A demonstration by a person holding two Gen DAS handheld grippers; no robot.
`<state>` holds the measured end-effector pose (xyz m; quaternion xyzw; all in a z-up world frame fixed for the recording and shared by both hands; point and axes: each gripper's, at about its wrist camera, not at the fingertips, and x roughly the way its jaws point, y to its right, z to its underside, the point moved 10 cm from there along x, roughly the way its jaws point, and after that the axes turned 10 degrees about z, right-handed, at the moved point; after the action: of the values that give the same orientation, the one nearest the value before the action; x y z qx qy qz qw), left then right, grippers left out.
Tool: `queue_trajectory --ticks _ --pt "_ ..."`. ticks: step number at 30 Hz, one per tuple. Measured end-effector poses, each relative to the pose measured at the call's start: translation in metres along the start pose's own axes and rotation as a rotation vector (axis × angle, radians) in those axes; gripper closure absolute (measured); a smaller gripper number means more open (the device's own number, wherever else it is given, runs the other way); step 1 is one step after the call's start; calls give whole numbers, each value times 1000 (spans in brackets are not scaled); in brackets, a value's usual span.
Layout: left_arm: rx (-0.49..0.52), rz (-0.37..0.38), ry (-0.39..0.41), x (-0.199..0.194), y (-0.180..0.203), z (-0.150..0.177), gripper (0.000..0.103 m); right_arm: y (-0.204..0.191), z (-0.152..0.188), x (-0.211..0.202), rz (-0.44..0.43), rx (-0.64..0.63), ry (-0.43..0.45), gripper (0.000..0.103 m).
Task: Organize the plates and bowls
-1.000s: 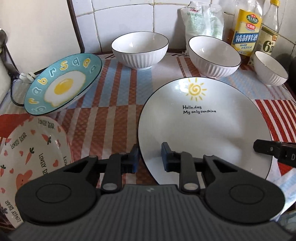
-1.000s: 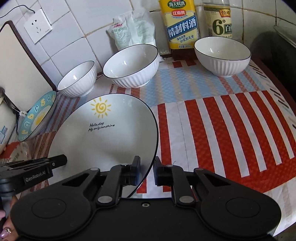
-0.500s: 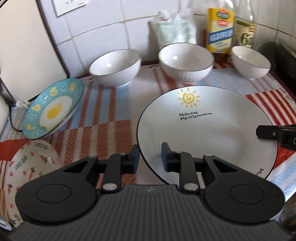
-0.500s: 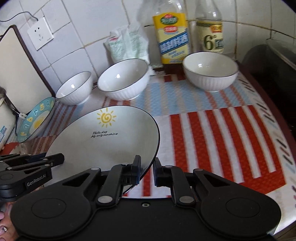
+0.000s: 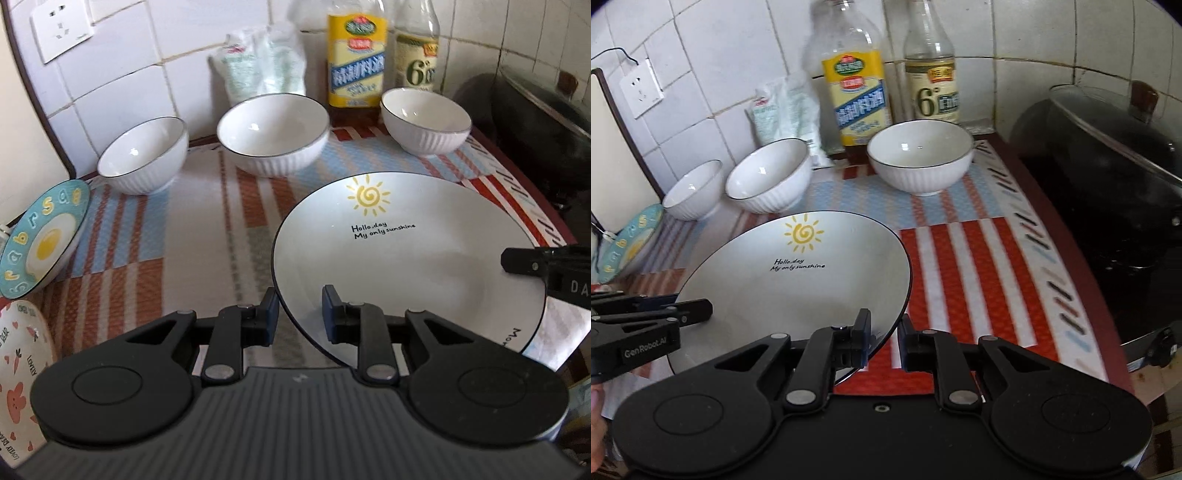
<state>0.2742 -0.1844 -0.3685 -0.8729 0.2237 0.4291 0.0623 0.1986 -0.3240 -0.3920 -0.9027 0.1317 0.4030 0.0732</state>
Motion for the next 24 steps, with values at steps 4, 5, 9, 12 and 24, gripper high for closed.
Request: queue_trajectory --ticks 4,5,9,12,24 --pt "-3 4 -13 6 10 0 80 12 0 6 7 1 10 84" --pt "-7 1 -18 7 11 1 80 14 0 8 8 0 11 84" --pt "-30 1 -39 9 11 7 80 15 4 10 5 -12 19 83" --pt "-61 19 -83 13 9 14 80 15 12 18 8 -10 -37 80" --pt "-112 67 -152 -26 6 18 66 7 13 -9 49 -39 -35 38"
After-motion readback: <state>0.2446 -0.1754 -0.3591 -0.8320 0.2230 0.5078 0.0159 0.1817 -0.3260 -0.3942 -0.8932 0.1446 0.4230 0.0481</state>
